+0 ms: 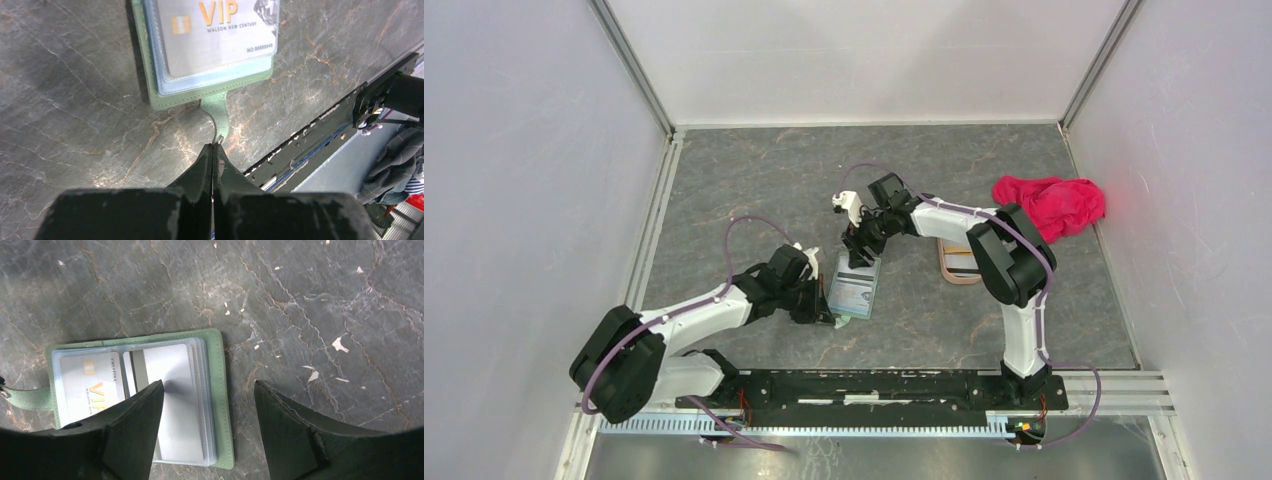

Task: Put the credit cards into the card holder
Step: Open the card holder at the center of the board.

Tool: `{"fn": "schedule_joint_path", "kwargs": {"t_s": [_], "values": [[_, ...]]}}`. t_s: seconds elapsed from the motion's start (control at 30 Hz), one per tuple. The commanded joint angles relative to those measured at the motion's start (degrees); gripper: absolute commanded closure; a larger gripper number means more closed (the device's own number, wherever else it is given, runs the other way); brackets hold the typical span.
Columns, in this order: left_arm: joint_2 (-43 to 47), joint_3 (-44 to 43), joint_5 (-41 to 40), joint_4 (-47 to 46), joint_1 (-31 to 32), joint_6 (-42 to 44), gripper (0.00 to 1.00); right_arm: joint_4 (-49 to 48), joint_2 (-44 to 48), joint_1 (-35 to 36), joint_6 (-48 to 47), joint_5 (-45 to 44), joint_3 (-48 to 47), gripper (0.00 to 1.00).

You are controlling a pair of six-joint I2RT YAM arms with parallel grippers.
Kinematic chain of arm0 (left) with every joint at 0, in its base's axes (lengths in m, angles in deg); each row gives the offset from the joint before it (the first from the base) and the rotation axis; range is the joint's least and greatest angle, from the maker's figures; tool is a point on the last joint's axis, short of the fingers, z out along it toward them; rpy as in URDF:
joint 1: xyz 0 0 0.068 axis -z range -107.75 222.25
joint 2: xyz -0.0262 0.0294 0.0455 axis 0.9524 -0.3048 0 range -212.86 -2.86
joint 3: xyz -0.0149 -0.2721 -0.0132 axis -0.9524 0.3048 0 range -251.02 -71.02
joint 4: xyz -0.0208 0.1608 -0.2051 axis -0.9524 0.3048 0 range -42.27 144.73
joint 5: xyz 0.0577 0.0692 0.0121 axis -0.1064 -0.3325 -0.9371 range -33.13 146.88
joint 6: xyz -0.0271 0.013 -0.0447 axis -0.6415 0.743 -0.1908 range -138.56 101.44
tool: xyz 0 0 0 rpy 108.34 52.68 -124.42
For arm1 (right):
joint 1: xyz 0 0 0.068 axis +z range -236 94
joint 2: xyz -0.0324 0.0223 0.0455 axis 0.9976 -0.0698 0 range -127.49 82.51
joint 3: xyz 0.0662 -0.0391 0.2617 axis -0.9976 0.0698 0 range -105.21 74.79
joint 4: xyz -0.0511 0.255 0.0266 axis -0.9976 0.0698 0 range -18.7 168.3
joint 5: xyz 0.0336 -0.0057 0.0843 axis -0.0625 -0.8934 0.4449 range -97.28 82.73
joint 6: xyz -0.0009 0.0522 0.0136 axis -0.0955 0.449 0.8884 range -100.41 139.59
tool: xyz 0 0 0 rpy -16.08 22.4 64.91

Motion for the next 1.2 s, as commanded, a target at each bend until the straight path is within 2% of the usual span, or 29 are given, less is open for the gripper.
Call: {"fn": "schedule_joint_path", "kwargs": {"t_s": [0.0, 0.23, 0.4, 0.5, 0.57, 0.67, 0.8, 0.9, 0.97, 1.07, 1.13, 1.17], "values": [[-1.7, -2.5, -1.1, 0.8, -1.2, -1.4, 0.98, -1.6, 3.2, -1.1, 1.9, -1.6, 4.8, 0.30], [-2.6, -5.8, -2.4, 3.9, -4.0, 0.9, 0.98, -2.9, 9.6, -4.4, 3.8, 1.3, 14.2, 0.52], [-7.3, -11.6, -2.4, 5.7, -6.2, 4.3, 0.98, -7.7, 18.8, -7.1, 8.3, -1.2, 24.9, 0.68], [-12.0, -16.3, -2.8, 6.7, -7.0, 6.5, 0.98, -10.7, 24.4, -7.9, 11.3, -2.3, 31.3, 0.70], [-15.3, -19.1, -2.6, 7.8, -7.8, 8.2, 0.98, -12.1, 27.3, -8.0, 12.2, -1.8, 34.9, 0.68], [-19.6, -23.6, -2.2, 9.9, -9.3, 10.8, 0.98, -14.6, 31.5, -8.2, 12.5, 0.5, 38.7, 0.53], [-24.1, -29.9, -2.5, 13.3, -11.2, 13.7, 0.98, -17.7, 37.4, -9.3, 11.6, -1.0, 41.3, 0.43], [-25.9, -33.6, -2.3, 14.8, -12.3, 15.0, 0.98, -18.1, 40.6, -10.4, 8.3, -1.6, 41.7, 0.28], [-25.2, -34.8, -1.4, 15.2, -12.4, 15.5, 0.98, -17.5, 42.2, -10.8, 4.2, 0.2, 41.4, 0.23], [-19.9, -32.2, 2.4, 12.5, -12.3, 14.7, 0.98, -11.4, 42.9, -10.9, -6.3, 11.1, 39.7, 0.24], [-13.2, -27.4, 6.8, 6.8, -11.4, 12.7, 0.98, -6.0, 43.0, -10.6, -13.7, 19.7, 38.0, 0.29], [-9.5, -23.1, 8.3, 3.5, -10.4, 11.1, 0.94, -2.4, 43.1, -10.2, -18.5, 22.4, 37.6, 0.35]]}}
